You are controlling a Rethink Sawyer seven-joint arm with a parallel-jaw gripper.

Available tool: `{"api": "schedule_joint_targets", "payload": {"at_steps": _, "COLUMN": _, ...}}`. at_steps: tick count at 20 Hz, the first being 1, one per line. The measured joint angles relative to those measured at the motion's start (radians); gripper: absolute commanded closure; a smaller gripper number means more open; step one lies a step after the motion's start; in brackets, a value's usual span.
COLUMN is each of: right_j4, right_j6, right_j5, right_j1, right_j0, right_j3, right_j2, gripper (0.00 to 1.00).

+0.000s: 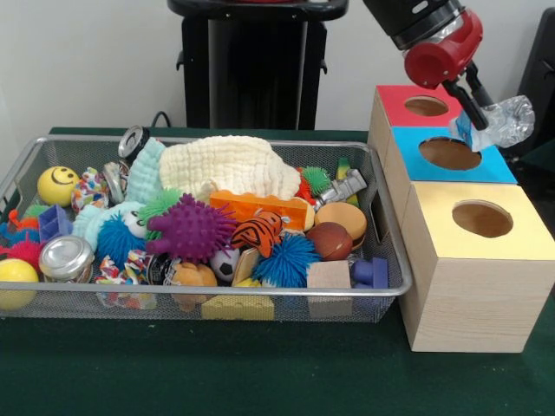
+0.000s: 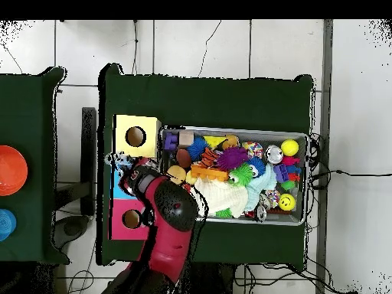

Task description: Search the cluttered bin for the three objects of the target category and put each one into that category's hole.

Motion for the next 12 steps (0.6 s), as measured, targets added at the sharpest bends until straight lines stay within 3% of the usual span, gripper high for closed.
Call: {"api": "schedule_joint_targets", "payload": {"at_steps": 12, "right_j4": 0.056, "right_j6": 0.0, "right_j5": 0.0, "right_j1": 0.009, "right_j0": 0.018, "right_j3": 0.0, "right_j2": 0.0, "gripper": 1.0}}
